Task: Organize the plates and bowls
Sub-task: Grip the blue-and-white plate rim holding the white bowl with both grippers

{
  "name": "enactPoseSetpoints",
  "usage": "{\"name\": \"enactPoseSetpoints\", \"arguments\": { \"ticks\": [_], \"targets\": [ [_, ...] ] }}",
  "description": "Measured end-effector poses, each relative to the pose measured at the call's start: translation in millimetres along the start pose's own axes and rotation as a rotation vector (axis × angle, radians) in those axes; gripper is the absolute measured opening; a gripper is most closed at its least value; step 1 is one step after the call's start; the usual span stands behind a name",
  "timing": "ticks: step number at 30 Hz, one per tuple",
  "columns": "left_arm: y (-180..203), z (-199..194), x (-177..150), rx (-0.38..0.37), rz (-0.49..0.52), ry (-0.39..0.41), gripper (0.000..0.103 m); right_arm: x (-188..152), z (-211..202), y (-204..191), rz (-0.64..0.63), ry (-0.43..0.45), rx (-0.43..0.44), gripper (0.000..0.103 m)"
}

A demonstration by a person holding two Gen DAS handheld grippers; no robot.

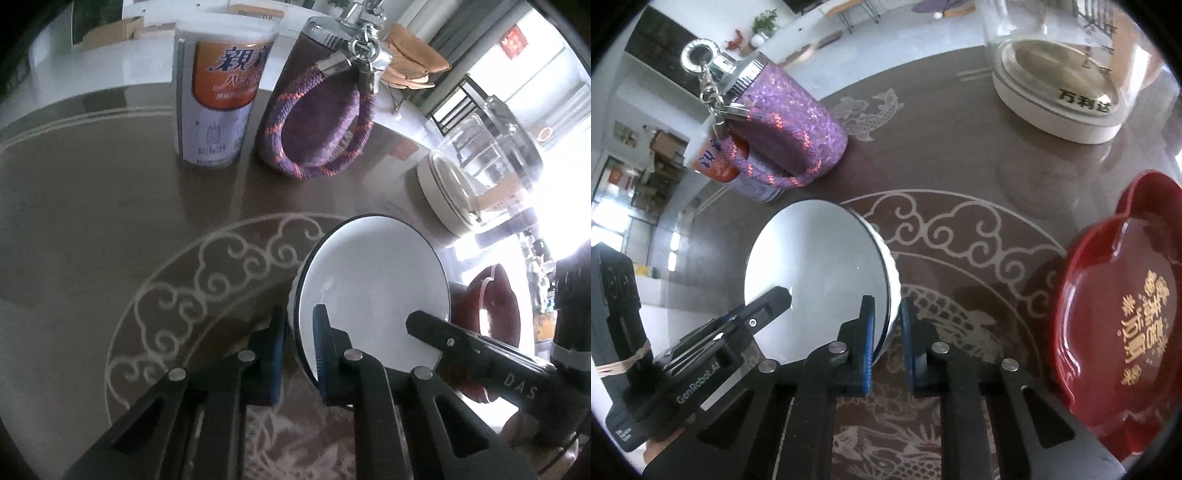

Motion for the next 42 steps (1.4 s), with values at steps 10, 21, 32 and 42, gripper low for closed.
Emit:
{"name": "enactPoseSetpoints", "arguments": {
  "ticks": [10,21,32,42],
  "targets": [
    [40.2,-84.5,-60.1,-0.064,0.098,0.046,0.014,-50.5,-87.5,-14.8,-0.054,0.002,0.063,0.014],
    [90.4,-138.8,-156.5,-0.119,0.241,0.029,0.014,-144.2,-172.4,14.7,-0.013,-0.026,0.044,0.014],
    [118.1,-108.6,-204.0,-0.097,0.298,-0.045,0.014,-181.4,-169.8,62.6,0.071,-0.032,0.005,0.014],
    [121.9,-91.9,-215.8,-0.062,0.31,-0.069,0.015,-181.3,-158.4,73.2,0.058,-0.01,-0.031,0.013]
  ]
}}
Point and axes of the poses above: each gripper's, at about its wrist camera, not at the fingertips, and z roughly the way its jaws point, y to its right, x to its top, the point moved 2 cm from there along z, roughly the way its jaws point, and after that the axes turned 7 degrees about x, right-handed, at the moved point
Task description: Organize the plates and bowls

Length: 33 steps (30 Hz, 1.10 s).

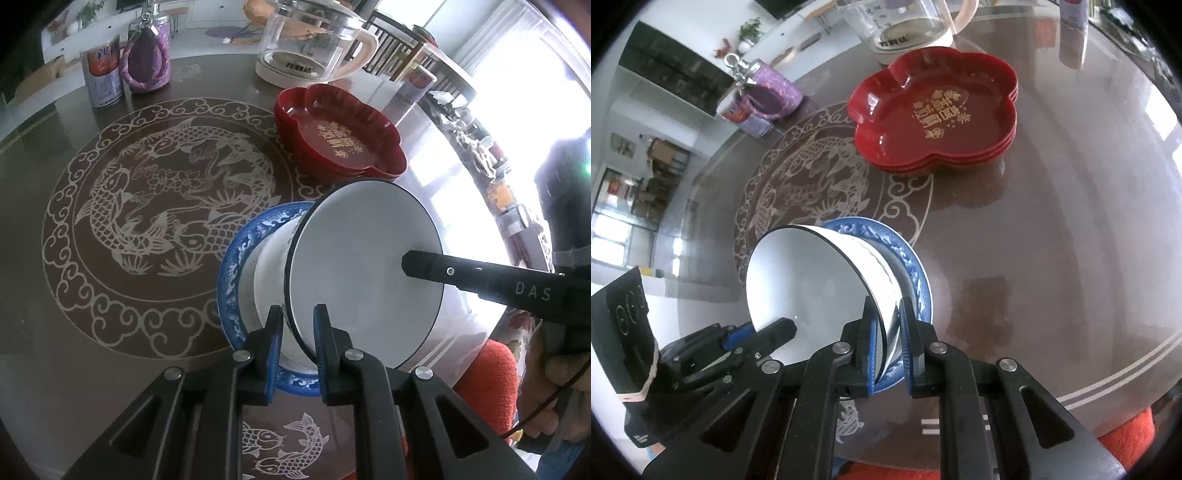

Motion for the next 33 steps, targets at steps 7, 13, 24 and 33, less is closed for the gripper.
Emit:
{"name": "enactPoseSetpoints", "arguments": {
  "ticks": [7,13,24,33],
  "targets": [
    [-1.2,1.4,2.7,0.032,0.025,0.006,0.015,-1.3,10.5,-4.7,-0.051,0.008,-0.047,0.011],
    [-2.1,0.0,5.3,0.086,0.06,0.02,0.015,-4.3,14.3,-13.5,-0.133,0.037,-0.103,0.008],
    [-10.2,-36.3,20.7,0.099,0.064,0.131,0.015,-8.7,14.6,-17.1,-0.171,0.053,-0.128,0.008],
    [-15.3,-17.2,23.9,0.18,0.085,0.121,0.015,1.8,-9.8,-28.5,-0.158,0.137,-0.044,0.027]
  ]
}}
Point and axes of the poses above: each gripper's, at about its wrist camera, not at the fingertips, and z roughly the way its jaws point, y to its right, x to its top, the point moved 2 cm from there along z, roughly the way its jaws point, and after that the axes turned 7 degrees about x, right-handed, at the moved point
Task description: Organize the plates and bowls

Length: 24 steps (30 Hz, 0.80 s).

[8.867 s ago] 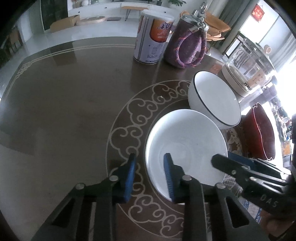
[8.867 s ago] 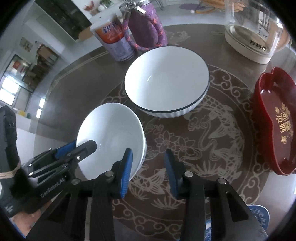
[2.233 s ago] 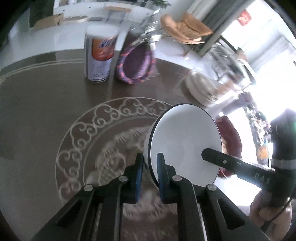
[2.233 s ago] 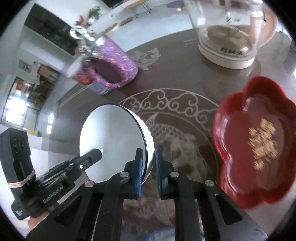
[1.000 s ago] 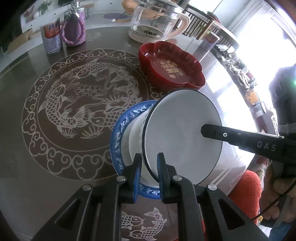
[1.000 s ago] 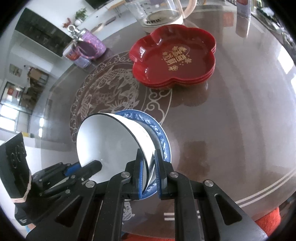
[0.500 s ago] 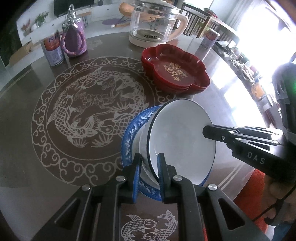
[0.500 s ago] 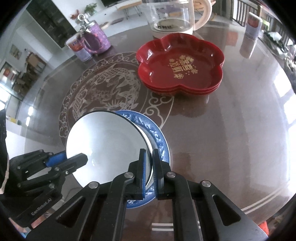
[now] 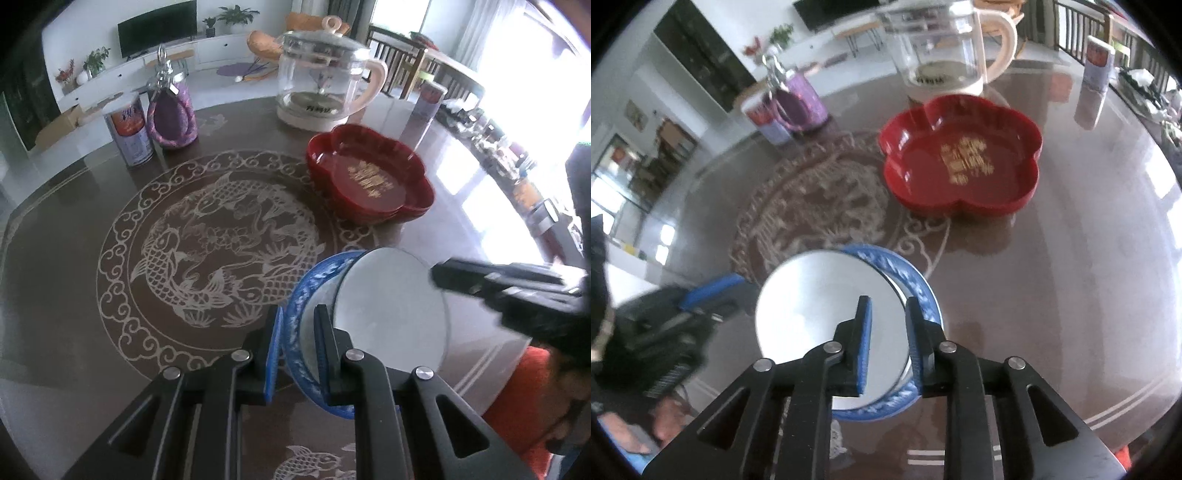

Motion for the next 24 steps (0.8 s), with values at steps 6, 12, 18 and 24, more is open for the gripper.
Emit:
{"name": "enactPoseSetpoints", "arguments": {
  "ticks": [6,12,18,24],
  "targets": [
    [-9.5,22.1,-6.5,0.014,-0.032,-0.043,0.015,7.4,3.6,-10.4,-0.038,0.019,-0.01,0.029],
    [-18.2,37.1,-9.5,0.029,-0.055,-0.075,0.015,22.1,13.4,-27.0,-0.07,0.093,0.013,0.037],
    [-27.9,29.5,-12.1,-0.014,-0.098,-0.052,0.015,26.6,40.4,-35.3,-0.119,0.092,-0.009,0.038],
    [-31.3,17.2,-10.3,-0.051,-0.114,-0.016,0.015,24.8,52.1,-35.8,-0.143,0.083,-0.034,0.038]
  ]
}}
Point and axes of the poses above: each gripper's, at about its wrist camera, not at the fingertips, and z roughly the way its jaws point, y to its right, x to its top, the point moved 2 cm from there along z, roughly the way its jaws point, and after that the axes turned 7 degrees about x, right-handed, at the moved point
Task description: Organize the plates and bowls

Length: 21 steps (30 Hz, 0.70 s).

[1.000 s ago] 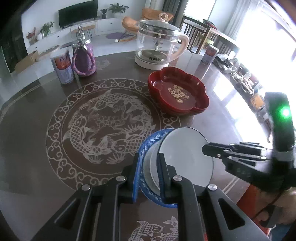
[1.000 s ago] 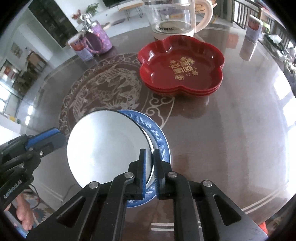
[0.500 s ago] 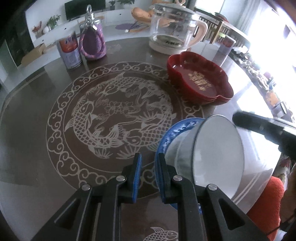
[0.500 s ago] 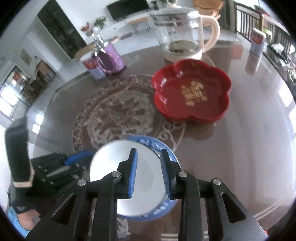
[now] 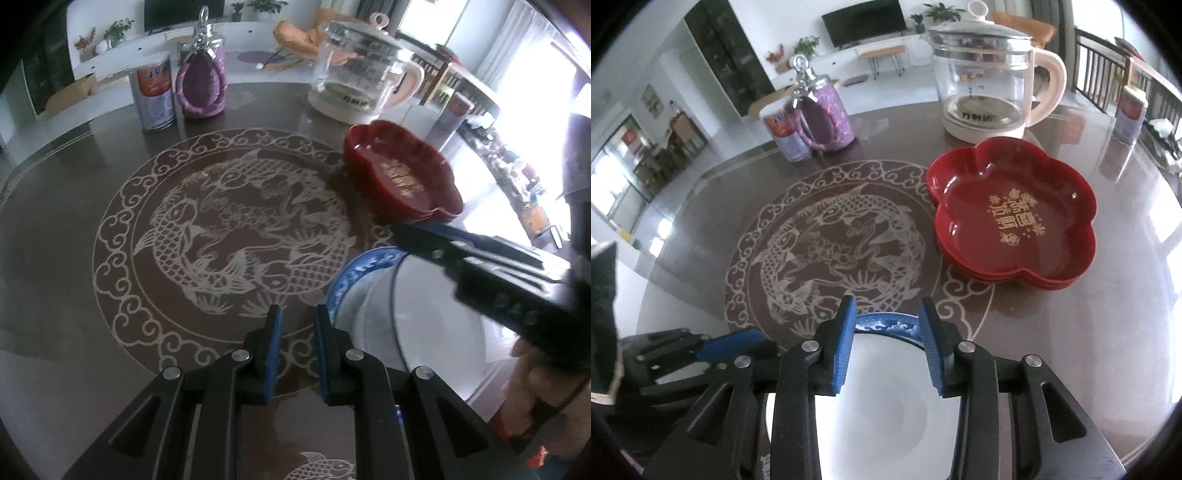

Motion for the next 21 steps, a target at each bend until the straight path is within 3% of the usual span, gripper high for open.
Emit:
{"name": "enactPoseSetpoints", "arguments": {
  "ticks": [4,7,12,16,19,21],
  "targets": [
    [0.1,-9.6,0.5,-0.039,-0.016,0.025,0.015,0.1,-17.9,-8.3,-0.023,0.064,0.039,0.039],
    [-5.6,-14.7,2.3,-0.059,-0.055,0.045,0.015,-6.3,-24.6,-24.7,-0.109,0.079,0.055,0.041],
    [-22.8,-18.5,0.2,-0.054,-0.113,0.054,0.015,-27.5,-7.9,-53.5,-0.296,0.058,-0.006,0.045],
    [-36.5,-19.2,-9.3,-0.031,-0.126,0.046,0.015,-28.8,-7.3,-52.7,-0.287,0.068,0.001,0.043],
    [-42.9,-17.8,-17.4,-0.026,-0.127,0.035,0.015,-20.1,-36.5,-44.7,-0.23,0.167,0.043,0.043],
    [-43.8,-16.5,-23.5,-0.029,-0.125,0.028,0.015,-14.6,-63.6,-31.5,-0.176,0.24,0.053,0.049]
  ]
}}
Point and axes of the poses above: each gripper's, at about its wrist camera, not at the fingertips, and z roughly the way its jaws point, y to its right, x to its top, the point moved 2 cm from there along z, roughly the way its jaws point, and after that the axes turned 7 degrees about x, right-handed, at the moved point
